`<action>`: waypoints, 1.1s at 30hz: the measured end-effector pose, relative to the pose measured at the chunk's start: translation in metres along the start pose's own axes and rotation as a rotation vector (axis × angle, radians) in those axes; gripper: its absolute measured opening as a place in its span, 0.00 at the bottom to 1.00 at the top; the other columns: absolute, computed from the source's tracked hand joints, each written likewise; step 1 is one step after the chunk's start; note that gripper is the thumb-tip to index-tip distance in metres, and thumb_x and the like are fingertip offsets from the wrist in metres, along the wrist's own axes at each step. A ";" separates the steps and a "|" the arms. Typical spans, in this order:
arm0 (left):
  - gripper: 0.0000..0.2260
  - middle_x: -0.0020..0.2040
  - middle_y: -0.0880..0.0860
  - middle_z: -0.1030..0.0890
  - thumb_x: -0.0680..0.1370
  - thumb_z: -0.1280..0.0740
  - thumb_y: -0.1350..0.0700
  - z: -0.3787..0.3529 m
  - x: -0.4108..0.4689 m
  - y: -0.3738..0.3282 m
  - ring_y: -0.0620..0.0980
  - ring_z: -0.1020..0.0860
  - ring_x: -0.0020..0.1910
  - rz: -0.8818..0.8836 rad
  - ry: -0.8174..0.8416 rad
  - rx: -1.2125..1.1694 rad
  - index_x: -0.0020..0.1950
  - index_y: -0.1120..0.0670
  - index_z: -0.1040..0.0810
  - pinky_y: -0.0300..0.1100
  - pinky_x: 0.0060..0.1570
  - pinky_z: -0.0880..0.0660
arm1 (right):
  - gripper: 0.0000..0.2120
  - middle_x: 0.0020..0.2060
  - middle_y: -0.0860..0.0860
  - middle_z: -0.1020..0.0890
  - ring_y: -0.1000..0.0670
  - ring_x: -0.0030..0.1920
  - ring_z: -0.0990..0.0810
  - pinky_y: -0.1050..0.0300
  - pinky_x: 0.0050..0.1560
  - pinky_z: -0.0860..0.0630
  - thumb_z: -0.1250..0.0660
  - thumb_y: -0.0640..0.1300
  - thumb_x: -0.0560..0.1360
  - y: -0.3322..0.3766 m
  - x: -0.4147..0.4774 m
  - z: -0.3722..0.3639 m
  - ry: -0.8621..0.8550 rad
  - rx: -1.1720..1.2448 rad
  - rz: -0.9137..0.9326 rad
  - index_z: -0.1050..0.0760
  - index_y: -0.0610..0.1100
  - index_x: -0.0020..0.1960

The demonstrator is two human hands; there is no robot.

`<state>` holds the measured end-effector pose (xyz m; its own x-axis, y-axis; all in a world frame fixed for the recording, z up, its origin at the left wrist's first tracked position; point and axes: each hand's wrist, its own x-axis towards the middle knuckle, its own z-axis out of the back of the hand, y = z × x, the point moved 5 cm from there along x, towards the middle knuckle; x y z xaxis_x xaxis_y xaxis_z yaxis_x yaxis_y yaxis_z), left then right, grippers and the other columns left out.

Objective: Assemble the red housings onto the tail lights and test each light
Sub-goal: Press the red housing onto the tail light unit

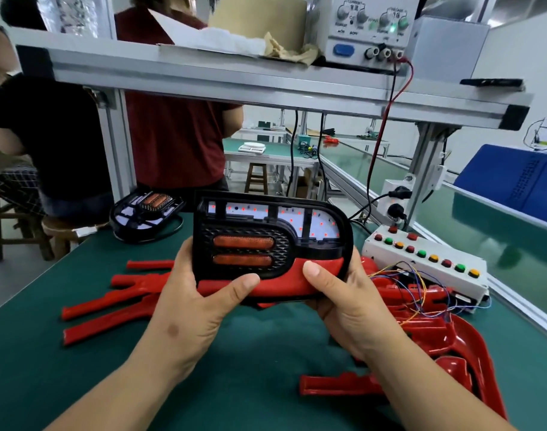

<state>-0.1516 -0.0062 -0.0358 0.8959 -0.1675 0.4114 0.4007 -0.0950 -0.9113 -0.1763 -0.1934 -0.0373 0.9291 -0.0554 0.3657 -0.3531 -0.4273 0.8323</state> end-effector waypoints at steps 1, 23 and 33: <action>0.33 0.58 0.45 0.18 0.61 0.22 0.43 0.000 0.000 0.000 0.43 0.20 0.59 0.006 0.003 0.000 0.64 0.45 0.27 0.47 0.63 0.28 | 0.29 0.58 0.42 0.18 0.43 0.57 0.18 0.50 0.47 0.19 0.26 0.39 0.67 0.001 0.000 -0.001 0.008 -0.003 0.004 0.31 0.45 0.65; 0.29 0.58 0.52 0.17 0.64 0.26 0.56 -0.004 0.009 0.013 0.51 0.19 0.58 0.144 0.173 -0.201 0.64 0.48 0.28 0.44 0.52 0.19 | 0.21 0.53 0.43 0.16 0.45 0.49 0.15 0.51 0.38 0.19 0.24 0.42 0.65 -0.001 0.006 0.009 -0.012 -0.022 -0.042 0.21 0.51 0.57; 0.22 0.62 0.49 0.18 0.74 0.38 0.47 0.005 0.012 0.019 0.50 0.19 0.59 0.402 0.345 -0.336 0.68 0.47 0.27 0.48 0.49 0.18 | 0.17 0.46 0.47 0.15 0.50 0.39 0.17 0.54 0.40 0.17 0.32 0.44 0.69 0.009 0.004 0.011 0.004 -0.135 -0.199 0.27 0.46 0.58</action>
<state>-0.1323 -0.0052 -0.0484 0.8279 -0.5564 0.0710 -0.0874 -0.2530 -0.9635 -0.1746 -0.2076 -0.0329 0.9815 0.0214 0.1903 -0.1749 -0.3050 0.9362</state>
